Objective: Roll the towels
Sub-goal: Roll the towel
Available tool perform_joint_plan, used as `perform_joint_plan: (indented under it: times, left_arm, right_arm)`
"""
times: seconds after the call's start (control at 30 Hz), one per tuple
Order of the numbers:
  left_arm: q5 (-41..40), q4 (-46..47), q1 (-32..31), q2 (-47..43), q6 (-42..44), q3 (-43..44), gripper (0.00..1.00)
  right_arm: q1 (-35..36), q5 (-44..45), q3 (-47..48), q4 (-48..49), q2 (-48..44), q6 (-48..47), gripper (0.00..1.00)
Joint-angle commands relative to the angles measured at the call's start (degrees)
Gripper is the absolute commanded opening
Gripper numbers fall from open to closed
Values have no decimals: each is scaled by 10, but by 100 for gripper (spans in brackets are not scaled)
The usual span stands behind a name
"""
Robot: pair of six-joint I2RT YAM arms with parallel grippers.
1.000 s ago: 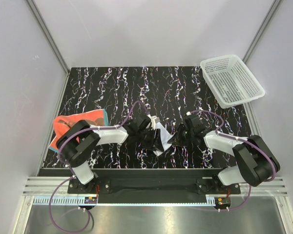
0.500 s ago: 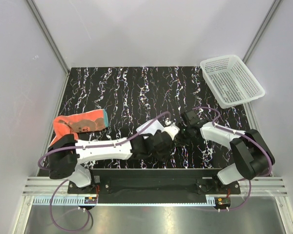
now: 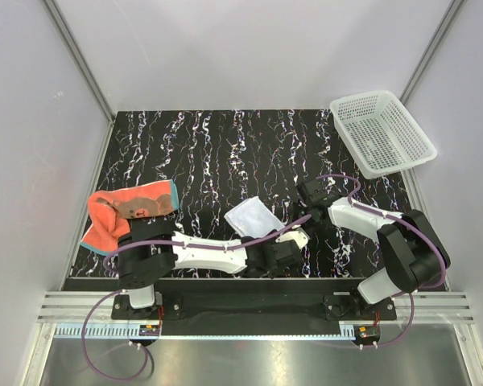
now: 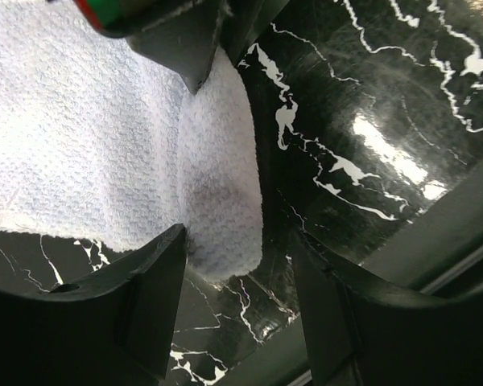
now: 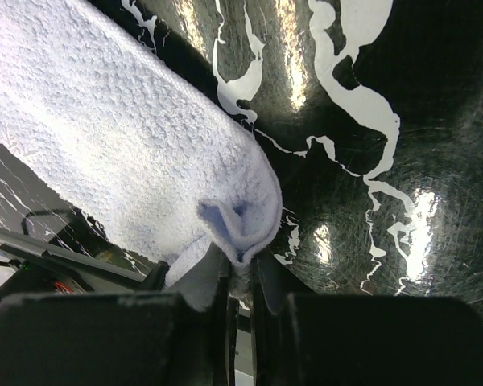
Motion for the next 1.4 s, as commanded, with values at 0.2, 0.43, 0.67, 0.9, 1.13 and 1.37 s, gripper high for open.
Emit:
perform_joint_plan:
  times: [0.2,0.43,0.67,0.9,1.13,1.37]
  left_arm:
    - [-13,47,-1,27,12,22,57]
    - [-98,15,-6,12,-6,29,55]
    - [-190,-34,-51,23,42,88,51]
    - [-154,-32,-74,36,38,101,51]
    - [-160,-39,-65,72,18,92,52]
    - [-151,-35,-36,82,3,67,52]
  right_arm:
    - [5,-11,16,-7,0,-9,4]
    - [5,-20,17,-6,8,-11,4]
    - [5,-23,20,-7,11,-12,4]
    - [5,-20,19,-10,10,-13,4]
    - [5,-22,18,-9,15,-16,4]
    - [5,-22,17,-9,21,-19,4]
